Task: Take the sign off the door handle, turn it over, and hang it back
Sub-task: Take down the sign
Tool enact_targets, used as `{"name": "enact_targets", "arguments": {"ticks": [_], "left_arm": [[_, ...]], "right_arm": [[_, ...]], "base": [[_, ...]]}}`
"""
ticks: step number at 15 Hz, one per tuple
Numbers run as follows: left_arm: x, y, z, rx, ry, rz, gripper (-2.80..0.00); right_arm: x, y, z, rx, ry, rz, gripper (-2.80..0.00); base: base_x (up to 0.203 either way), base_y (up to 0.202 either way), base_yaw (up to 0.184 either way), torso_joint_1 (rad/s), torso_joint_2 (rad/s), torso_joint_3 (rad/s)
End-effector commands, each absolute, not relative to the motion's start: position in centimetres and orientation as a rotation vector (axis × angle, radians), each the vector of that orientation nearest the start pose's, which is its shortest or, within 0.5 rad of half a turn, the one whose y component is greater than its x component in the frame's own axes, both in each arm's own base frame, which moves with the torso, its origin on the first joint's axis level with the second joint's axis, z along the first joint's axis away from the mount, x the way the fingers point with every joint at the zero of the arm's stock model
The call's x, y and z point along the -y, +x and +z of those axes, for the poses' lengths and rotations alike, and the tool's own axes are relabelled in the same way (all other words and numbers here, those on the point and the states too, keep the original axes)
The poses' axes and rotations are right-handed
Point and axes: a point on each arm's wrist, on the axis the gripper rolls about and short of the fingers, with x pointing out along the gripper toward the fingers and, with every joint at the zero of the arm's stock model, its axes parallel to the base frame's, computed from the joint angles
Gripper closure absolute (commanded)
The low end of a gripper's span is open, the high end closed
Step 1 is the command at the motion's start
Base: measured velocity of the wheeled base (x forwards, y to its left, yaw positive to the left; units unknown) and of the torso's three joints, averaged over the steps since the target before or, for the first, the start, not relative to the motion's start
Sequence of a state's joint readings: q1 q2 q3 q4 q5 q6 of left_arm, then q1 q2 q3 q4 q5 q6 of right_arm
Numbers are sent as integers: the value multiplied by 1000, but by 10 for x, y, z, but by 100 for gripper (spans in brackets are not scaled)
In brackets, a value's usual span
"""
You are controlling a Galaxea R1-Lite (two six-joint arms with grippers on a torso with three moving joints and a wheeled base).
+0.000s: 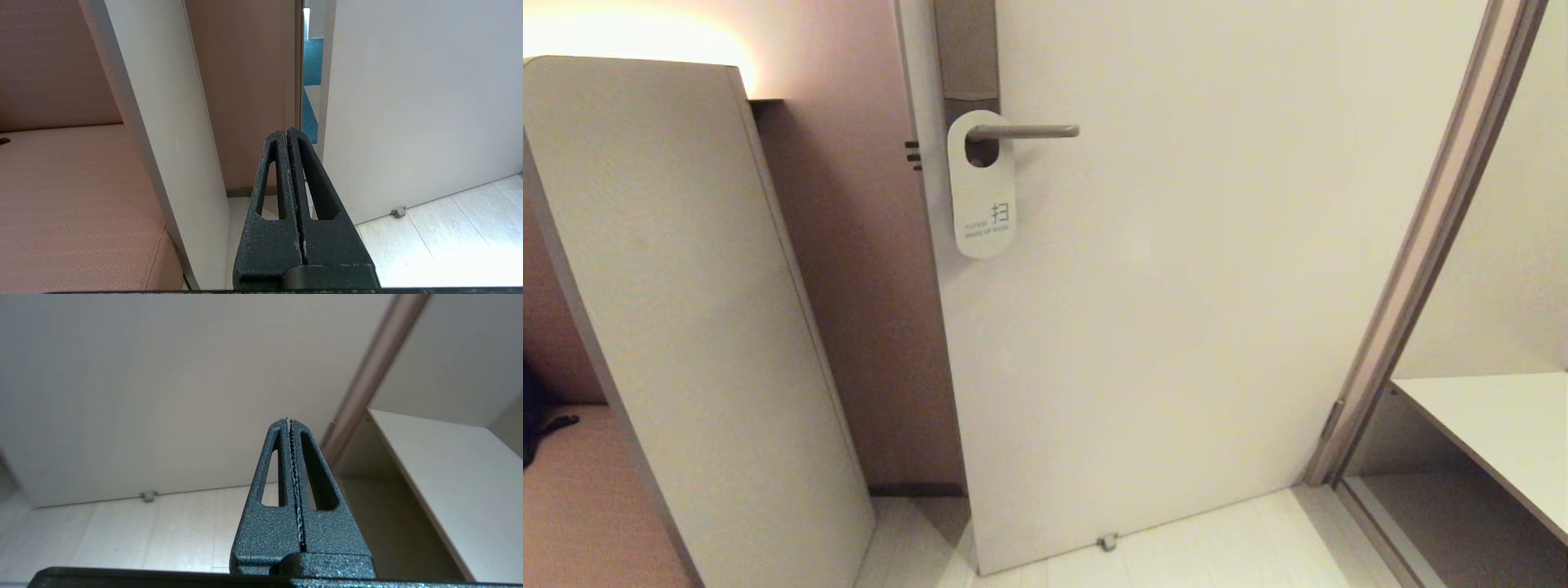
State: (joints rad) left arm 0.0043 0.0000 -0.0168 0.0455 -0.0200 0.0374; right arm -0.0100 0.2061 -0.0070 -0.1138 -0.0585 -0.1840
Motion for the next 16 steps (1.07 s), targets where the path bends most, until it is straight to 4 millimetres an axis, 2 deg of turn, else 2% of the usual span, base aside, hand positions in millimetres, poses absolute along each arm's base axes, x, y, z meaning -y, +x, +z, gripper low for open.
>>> {"name": "enact_targets", "arguments": {"ticks": [1, 7, 16], "left_arm": [[1, -24, 75, -30, 36, -16, 0], [1, -24, 75, -30, 38, -16, 0], [1, -24, 75, -30, 38, -16, 0]], "right_arm": [[1, -12, 86, -58, -185, -24, 0], [-1, -23, 81, 51, -161, 21, 0], [0, -23, 75, -5, -37, -3, 0]], "base": [[0, 0, 0, 0, 0, 0], [0, 0, 0, 0, 0, 0], [0, 0, 0, 0, 0, 0]]}}
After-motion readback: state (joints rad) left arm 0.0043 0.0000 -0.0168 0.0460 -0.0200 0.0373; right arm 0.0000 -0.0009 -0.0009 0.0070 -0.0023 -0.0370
